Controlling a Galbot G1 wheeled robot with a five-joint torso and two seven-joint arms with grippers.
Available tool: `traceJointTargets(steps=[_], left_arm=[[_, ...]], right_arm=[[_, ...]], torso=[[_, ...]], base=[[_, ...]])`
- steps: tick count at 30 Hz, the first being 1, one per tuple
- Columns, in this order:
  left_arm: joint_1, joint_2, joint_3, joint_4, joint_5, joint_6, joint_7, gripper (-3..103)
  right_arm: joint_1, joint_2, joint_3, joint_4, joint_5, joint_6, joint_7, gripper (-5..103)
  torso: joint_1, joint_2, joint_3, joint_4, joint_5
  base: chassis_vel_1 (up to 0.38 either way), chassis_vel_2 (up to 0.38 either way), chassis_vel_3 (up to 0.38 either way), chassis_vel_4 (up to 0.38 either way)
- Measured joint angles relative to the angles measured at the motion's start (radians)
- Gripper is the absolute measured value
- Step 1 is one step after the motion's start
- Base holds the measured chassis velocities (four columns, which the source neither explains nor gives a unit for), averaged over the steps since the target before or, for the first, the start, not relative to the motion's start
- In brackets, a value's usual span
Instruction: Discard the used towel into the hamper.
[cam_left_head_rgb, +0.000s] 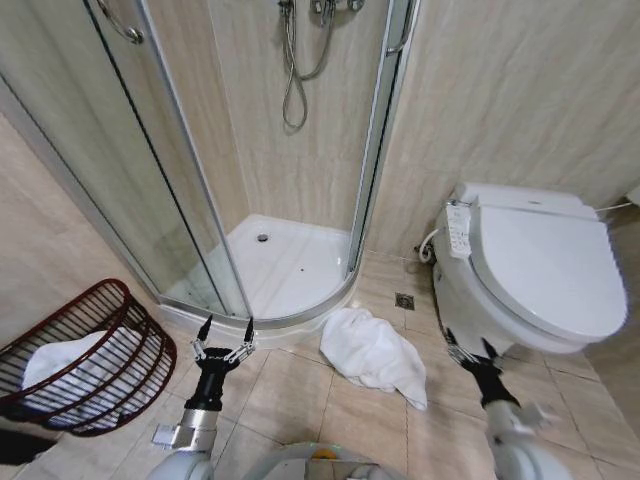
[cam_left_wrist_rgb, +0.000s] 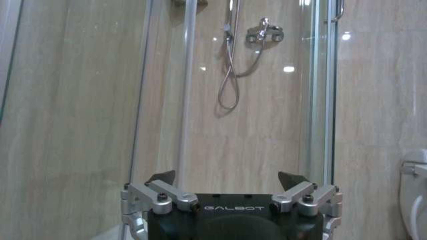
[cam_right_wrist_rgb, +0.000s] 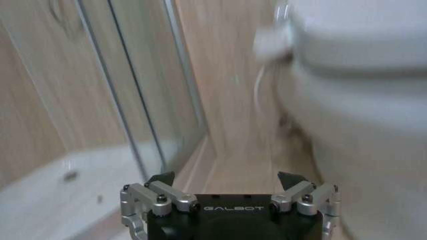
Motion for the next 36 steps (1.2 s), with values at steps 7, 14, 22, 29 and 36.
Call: traceJointTargets(steps=[7, 14, 22, 29, 36], left_arm=[[-0.005, 0.000, -0.013, 0.002, 0.002, 0.009, -0.011, 100], [0.002, -0.002, -0.040, -0.010, 0.002, 0.011, -0.018, 100], [-0.006, -0.012, -0.053, 0.002, 0.014, 0.021, -0.018, 100], [-0.014, -0.016, -0.044, 0.004, 0.037, 0.048, -0.019, 100], [-0.009, -0.034, -0.045, 0.009, 0.056, 0.049, -0.022, 100]], right_arm=[[0.159, -0.089, -0.131, -0.105, 0.084, -0.214, 0.084, 100], [0.334, -0.122, -0.241, -0.226, 0.274, -0.369, 0.199, 100], [0.457, -0.131, -0.318, -0.363, 0.369, -0.421, 0.209, 100], [0.545, -0.104, -0.380, -0.521, 0.340, -0.447, 0.094, 100], [0.580, -0.068, -0.405, -0.607, 0.353, -0.475, 0.161, 100]], torso=[[0.000, 0.000, 0.000, 0.0000, 0.0000], [0.000, 0.000, 0.000, 0.0000, 0.0002], [0.000, 0.000, 0.000, 0.0000, 0.0000], [0.000, 0.000, 0.000, -0.0001, 0.0003], [0.000, 0.000, 0.000, 0.0002, 0.0002]], base=[[0.000, 0.000, 0.000, 0.000], [0.000, 0.000, 0.000, 0.000], [0.000, 0.000, 0.000, 0.000], [0.000, 0.000, 0.000, 0.000], [0.000, 0.000, 0.000, 0.000]])
